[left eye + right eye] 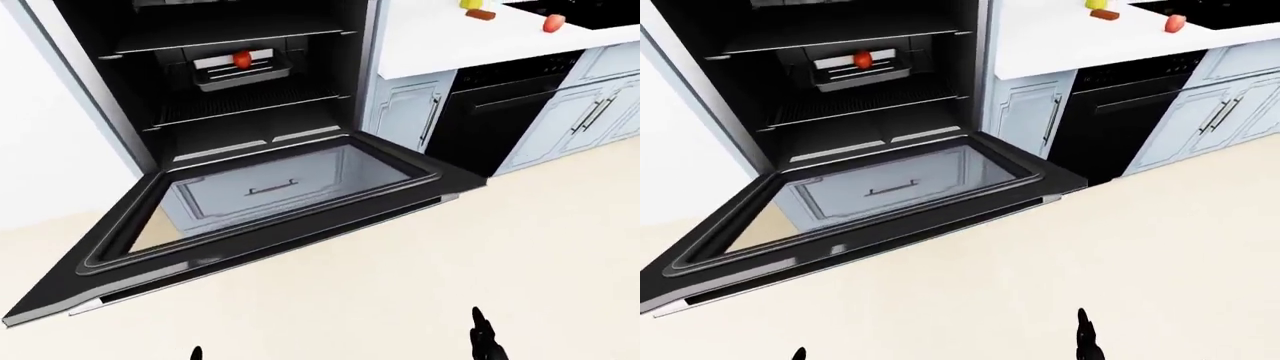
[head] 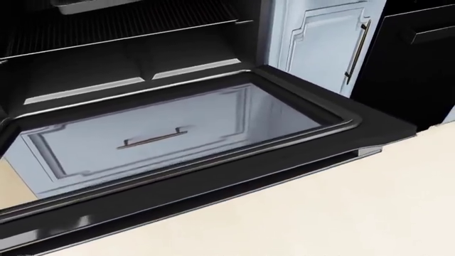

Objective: Close the oven door.

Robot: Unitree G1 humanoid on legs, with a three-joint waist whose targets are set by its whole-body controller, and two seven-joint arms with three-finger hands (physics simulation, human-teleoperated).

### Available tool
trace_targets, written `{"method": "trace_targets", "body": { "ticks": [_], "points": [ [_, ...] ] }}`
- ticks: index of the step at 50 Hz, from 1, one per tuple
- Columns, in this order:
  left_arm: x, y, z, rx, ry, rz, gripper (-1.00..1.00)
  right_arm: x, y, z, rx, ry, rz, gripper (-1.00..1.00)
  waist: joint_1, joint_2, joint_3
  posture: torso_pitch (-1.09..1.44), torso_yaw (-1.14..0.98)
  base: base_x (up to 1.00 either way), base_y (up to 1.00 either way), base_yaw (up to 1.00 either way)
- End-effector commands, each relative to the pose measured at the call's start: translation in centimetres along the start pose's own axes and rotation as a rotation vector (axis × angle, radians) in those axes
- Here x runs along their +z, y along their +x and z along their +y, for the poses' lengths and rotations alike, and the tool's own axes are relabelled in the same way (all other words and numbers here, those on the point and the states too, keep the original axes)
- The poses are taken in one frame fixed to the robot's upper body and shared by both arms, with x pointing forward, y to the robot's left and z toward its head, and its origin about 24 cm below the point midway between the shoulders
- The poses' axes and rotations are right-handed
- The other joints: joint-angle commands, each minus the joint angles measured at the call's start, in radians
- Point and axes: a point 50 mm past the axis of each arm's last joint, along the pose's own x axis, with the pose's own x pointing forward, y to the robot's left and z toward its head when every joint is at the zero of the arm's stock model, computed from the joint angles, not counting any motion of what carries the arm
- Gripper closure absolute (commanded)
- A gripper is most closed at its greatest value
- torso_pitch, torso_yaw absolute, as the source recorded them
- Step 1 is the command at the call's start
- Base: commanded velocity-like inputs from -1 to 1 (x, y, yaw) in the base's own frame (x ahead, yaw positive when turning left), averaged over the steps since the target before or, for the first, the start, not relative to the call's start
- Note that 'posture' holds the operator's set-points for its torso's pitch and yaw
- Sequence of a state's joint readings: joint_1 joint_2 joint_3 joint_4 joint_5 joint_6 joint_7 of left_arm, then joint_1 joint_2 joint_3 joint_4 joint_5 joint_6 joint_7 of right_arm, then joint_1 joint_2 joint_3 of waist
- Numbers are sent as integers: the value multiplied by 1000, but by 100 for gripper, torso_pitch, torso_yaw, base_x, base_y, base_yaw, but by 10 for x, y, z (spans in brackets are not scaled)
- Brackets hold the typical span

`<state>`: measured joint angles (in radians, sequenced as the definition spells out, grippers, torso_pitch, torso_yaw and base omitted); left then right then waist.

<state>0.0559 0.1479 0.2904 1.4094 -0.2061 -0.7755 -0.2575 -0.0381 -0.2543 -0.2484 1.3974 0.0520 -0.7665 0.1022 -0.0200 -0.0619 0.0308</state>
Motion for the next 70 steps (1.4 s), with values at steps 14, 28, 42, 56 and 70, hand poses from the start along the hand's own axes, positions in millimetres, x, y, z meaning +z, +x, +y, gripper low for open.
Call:
{"method": "trace_targets", "body": {
  "ticks": [14,28,42,56,70],
  "points": [
    [10,2,10,31,14,-58,-100,10,4,-1,3,-7,-58,-100,25,115,-2,0,0,0,20,0],
    [10,2,10,31,14,-58,-100,10,4,0,3,-7,-58,-100,4,0,-3,0,0,0,19,0],
    [10,2,11,33,12,-58,-100,9,4,-1,4,-4,-58,-100,20,121,-9,0,0,0,20,0],
    [11,3,12,35,8,-63,-100,10,5,-1,4,2,-62,-100,-1,11,-2,0,0,0,25,0],
    [12,3,12,36,7,-64,-100,11,5,-1,3,3,-62,-100,19,125,-10,0,0,0,26,0]
  ]
}}
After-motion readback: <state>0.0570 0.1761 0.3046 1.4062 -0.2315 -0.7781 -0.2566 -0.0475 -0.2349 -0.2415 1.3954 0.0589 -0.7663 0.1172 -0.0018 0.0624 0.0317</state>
